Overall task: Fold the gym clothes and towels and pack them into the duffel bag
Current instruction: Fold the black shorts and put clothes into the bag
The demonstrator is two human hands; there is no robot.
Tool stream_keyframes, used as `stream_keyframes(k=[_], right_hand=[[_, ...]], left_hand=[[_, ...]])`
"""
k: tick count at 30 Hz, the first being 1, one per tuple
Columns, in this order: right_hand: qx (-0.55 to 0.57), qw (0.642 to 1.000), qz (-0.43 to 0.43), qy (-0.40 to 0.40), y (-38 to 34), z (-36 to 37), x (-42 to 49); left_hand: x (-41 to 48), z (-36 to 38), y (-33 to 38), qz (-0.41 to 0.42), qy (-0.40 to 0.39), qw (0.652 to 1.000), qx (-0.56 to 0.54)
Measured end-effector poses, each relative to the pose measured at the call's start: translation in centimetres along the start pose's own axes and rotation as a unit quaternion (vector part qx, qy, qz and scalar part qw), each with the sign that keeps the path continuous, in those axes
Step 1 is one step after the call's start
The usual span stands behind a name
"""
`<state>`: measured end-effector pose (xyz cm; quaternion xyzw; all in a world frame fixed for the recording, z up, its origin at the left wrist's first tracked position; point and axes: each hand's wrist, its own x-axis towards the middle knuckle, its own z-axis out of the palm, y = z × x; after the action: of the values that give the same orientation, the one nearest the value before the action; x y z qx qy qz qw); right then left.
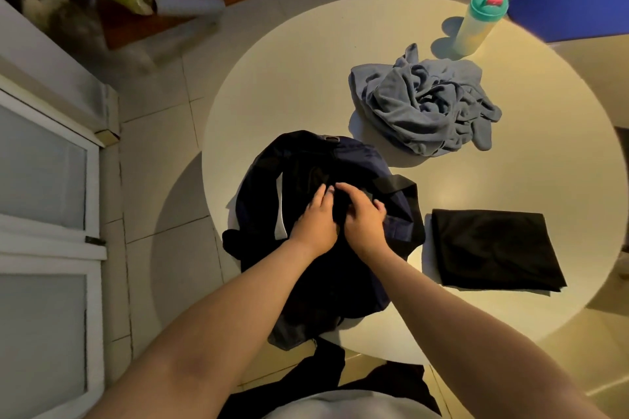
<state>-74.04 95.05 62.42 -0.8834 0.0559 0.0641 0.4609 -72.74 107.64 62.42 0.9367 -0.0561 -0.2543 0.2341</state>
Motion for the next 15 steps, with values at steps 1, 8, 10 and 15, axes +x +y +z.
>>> stream_keyframes(k=[1,8,10,15], right_hand=[[0.032,0.999,-0.023,-0.011,-0.1,-0.3,0.3],[0.198,0.978,0.052,-0.033,-1.0,-0.7,0.6],[0.175,0.983,0.048,0.011,-1.0,-0.7,0.7],[0.063,0.99,0.126,0.029,1.6,-0.2,0.9]], left_hand=[[0.1,0.1,0.0,-0.01,0.001,1.0,0.001],[0.3,1.5,1.2,-0.011,0.11,0.993,0.026],[0.5,1.5,0.8,-0.004,0.146,0.989,-0.004],[0.4,0.1,0.0,-0.003,0.242,0.951,-0.19]])
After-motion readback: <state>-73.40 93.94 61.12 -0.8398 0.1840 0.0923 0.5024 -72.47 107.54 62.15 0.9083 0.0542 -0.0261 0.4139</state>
